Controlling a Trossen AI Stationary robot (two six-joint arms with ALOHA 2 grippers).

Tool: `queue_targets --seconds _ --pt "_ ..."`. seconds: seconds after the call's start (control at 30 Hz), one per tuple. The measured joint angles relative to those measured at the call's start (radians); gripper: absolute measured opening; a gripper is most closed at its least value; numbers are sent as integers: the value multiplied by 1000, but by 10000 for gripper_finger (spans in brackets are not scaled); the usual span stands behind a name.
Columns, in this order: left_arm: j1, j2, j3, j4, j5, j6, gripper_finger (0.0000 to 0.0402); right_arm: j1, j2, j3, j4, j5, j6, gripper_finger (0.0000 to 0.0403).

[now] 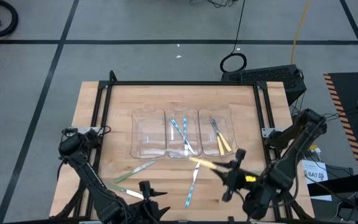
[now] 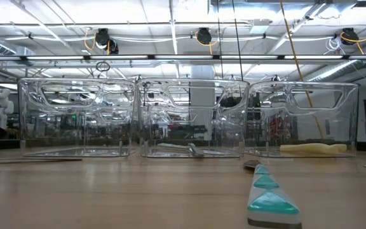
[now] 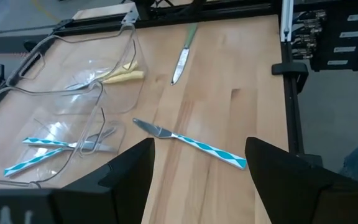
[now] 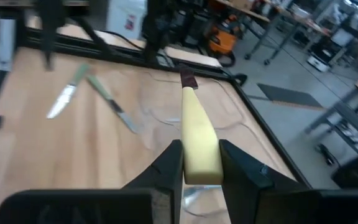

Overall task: Sort silverware by color (type)
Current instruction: Put the yellow knife into the right transparent bin

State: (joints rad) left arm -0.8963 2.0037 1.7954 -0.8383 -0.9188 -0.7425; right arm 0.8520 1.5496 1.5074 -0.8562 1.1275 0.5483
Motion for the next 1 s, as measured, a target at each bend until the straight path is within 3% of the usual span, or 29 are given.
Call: queue_targets --seconds 0.4,0.63,1.0 --pt "3 0 0 0 11 -27 259 -111 -102 0 -321 -49 133 72" --pt "3 0 -2 1 11 -54 259 -173 -76 -1 -721 -212 455 72" --pt "3 30 -3 4 21 -99 259 -272 -29 -14 -715 -268 420 72"
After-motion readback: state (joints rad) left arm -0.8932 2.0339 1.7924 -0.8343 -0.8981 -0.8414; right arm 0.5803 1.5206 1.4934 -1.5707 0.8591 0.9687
